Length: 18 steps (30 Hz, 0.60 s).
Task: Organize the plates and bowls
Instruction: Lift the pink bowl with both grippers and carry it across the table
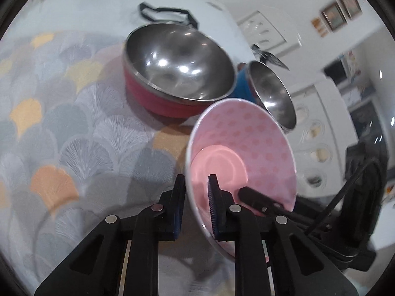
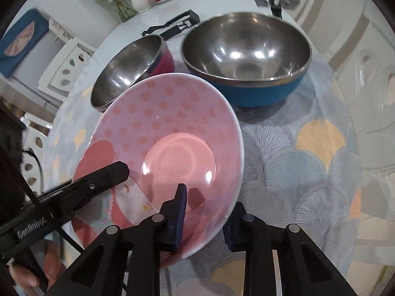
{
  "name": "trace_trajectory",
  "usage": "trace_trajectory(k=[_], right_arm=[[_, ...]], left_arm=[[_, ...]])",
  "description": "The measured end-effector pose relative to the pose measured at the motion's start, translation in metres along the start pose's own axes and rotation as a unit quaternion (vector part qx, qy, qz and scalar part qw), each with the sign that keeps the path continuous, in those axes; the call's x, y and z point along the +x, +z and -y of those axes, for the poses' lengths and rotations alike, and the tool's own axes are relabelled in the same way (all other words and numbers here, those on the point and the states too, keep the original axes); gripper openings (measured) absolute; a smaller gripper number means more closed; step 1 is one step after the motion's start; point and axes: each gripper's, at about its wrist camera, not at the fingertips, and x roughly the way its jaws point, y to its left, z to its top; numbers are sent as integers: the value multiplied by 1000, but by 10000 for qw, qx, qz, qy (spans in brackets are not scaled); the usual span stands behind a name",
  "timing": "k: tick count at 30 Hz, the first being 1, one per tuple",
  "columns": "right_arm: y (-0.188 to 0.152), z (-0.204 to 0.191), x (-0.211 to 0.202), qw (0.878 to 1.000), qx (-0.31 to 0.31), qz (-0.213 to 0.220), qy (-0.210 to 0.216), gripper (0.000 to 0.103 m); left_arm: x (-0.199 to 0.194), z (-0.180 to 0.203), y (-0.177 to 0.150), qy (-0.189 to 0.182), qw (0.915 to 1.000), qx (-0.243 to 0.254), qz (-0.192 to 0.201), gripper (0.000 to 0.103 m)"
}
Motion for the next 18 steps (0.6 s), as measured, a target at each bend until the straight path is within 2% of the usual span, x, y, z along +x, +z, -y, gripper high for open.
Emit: trace_trajectory(k=[3,9,14,18], right_arm=[[-8,-10,-11,9996,-174,145,-160,26],[-30,-29,-52,9993,141,357,-19,26],[-55,-66,-98,9980,153,611,-17,26],[-80,-93,-126,9973,124,721,-115,26]], left_arm=[[-15,10,-9,54,9993,351,148,13],[-65,14,-32,-158,9981,424,424,13],[-123,17,-60,-268,9962,409,716,13],[-155,15,-80,-336,9968,281,673,13]])
